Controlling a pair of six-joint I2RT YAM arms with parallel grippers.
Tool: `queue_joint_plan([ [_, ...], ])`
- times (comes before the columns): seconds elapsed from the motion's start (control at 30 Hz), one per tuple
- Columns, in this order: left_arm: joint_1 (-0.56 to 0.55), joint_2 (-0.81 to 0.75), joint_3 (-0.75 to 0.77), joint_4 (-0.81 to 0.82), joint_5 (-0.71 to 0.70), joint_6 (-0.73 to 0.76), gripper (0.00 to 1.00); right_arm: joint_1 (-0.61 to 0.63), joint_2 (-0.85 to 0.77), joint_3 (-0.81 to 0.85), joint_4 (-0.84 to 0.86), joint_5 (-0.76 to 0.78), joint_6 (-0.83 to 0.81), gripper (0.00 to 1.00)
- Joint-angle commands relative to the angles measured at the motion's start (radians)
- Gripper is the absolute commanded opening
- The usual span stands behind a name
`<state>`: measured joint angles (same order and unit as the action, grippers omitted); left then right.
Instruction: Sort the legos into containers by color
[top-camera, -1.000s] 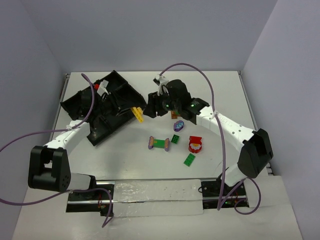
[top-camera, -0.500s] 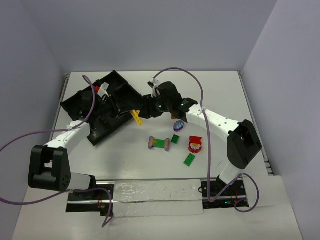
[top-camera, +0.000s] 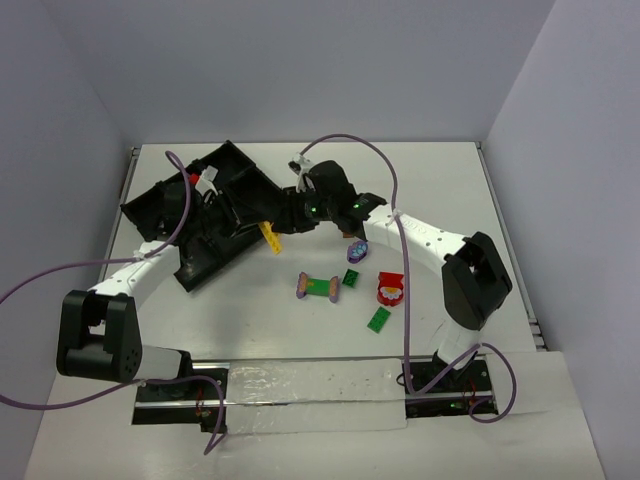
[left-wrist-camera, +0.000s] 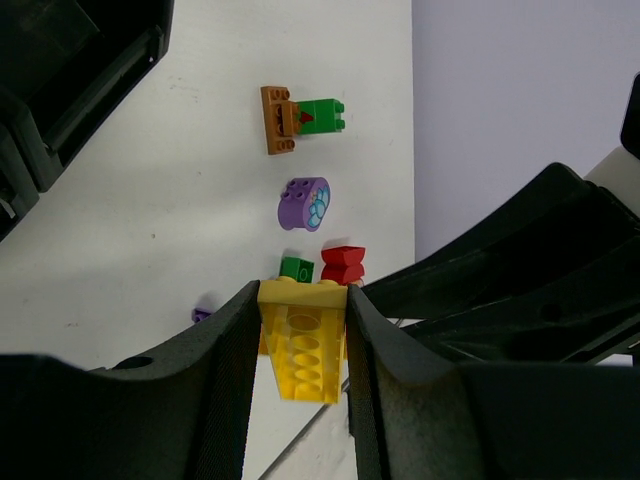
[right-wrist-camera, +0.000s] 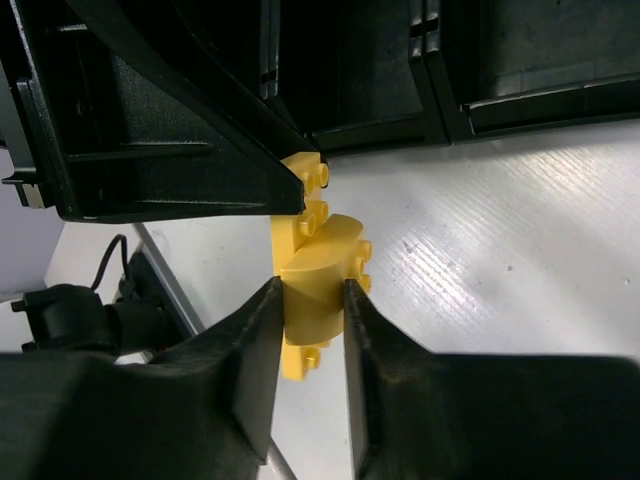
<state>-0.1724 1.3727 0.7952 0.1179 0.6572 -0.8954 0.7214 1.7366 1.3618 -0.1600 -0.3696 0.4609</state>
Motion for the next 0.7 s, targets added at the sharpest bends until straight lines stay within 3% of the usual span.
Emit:
queue_joint_plan([
  [0.0,-0.003,-0.013,0.025,0.025,0.032,0.004,0.0,0.009,0.008,0.033,0.069,-0.028,0.021,0.28],
  [0.1,-0.003,-0.017,0.03,0.012,0.024,0.011,0.0,0.01,0.006,0.03,0.062,-0.024,0.018,0.23],
  [0.27,-0.003,-0.015,0.03,0.008,0.023,0.019,0.0,0.01,0.003,0.018,0.053,0.02,0.025,0.01],
  [0.47,-0.003,-0.007,0.017,0.002,0.018,0.023,0.0,0.01,0.004,-0.003,0.028,0.113,0.055,0.0],
  [0.67,-0.003,0.004,0.039,-0.039,-0.004,0.043,0.0,0.009,0.008,-0.015,-0.028,0.303,0.095,0.0],
])
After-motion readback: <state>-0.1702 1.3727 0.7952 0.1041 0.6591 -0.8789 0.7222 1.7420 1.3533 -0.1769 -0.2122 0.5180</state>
